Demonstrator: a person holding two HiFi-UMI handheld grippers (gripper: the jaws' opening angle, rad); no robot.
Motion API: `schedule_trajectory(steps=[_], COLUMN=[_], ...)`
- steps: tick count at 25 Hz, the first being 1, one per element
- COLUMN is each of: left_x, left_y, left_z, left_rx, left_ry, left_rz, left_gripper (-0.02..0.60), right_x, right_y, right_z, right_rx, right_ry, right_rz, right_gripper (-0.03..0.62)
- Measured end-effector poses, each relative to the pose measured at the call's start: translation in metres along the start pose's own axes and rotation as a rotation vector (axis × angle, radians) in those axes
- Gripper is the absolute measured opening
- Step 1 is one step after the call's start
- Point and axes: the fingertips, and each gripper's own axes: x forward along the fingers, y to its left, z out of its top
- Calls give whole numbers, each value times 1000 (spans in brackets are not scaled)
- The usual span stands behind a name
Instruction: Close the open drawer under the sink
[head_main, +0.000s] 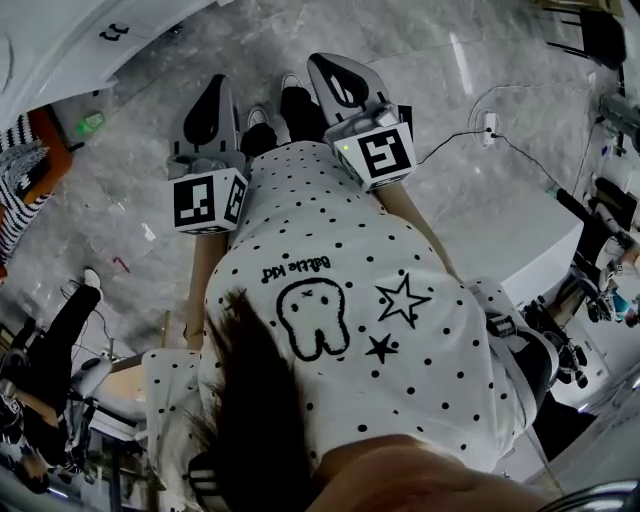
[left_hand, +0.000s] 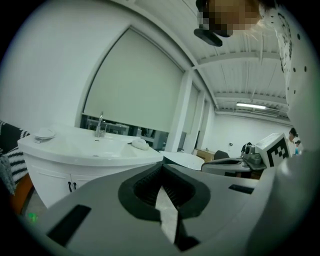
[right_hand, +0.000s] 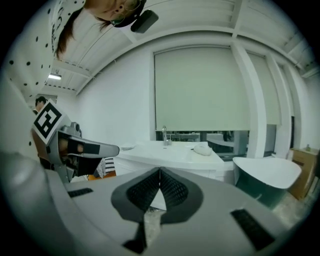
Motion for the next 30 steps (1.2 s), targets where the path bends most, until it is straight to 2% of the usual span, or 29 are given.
schedule_trajectory(steps=[2, 5, 18, 23, 30], left_x=[8, 31, 82, 100, 115], left_y=[0, -10, -44, -62, -60], left_z=[5, -5, 2, 1, 0], left_rx=[-9, -17, -12, -4, -19], left_ry=[-13, -20, -67, -59, -54], left_rz=[24, 58, 115, 112, 108], left_gripper=[8, 8, 8, 8, 8], right_x=[7, 11, 11, 10, 19], right_y=[-8, -33, -107, -132, -148], right_z=[5, -8, -6, -5, -9], right_rx=[0, -8, -5, 6, 23], right_ry=[-5, -4, -41, -45, -42], right_rz=[30, 65, 95, 108, 92], right_gripper=[14, 14, 14, 14, 14])
